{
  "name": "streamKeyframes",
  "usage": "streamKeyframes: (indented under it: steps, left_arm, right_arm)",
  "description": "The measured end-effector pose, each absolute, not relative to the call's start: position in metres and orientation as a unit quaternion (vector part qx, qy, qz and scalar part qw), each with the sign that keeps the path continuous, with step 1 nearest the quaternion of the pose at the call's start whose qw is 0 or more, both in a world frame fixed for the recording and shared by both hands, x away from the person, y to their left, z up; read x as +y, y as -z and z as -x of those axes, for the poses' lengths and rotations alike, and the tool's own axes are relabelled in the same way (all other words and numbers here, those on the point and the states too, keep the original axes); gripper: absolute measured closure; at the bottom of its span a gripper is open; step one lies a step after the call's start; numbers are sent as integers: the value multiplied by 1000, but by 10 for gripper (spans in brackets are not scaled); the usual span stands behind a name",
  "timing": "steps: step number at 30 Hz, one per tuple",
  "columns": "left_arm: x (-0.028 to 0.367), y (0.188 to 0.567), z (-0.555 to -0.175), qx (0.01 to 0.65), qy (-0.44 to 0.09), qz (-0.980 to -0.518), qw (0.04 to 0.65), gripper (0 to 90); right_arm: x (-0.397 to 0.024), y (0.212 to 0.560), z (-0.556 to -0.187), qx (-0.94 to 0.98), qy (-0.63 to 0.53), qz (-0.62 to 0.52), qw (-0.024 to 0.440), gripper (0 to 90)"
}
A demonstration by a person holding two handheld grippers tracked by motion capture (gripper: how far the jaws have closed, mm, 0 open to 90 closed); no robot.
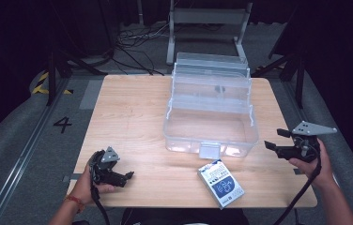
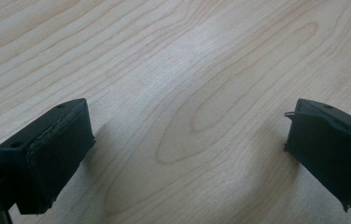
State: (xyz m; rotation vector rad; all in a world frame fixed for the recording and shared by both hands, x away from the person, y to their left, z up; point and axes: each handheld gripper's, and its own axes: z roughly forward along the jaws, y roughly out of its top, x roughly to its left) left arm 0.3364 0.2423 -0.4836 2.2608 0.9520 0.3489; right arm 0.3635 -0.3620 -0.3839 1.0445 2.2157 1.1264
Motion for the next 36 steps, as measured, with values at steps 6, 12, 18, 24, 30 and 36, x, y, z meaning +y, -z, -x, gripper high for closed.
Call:
streamKeyframes:
  steps: [6,12,18,24,30,36]
  left_arm:
    - [239,484,-336,362,-127,-863,328,6]
    - [239,484,-336,361,-129,-864,328,6]
    - [239,484,-336,361,-128,-864,328,6]
    - [239,484,-336,361,-128,-864,328,6]
    - [239,484,-337,361,-127,-864,328,5]
    - [240,484,-337,357,-129,-866,326,6]
  right_arm:
    - [-341,373,-384,817,-389,-363,223,281]
    - [-333,384,-402,826,-370,-372,207,257]
    - [-329,391,-420,826,-369,-382,189,257]
    - [-325,401,-433,826,-363,-391,181,281]
    - [-317,407,-444,828,-358,-394,174,310]
    - [-310,415,-450,836,-340,-390,183,379]
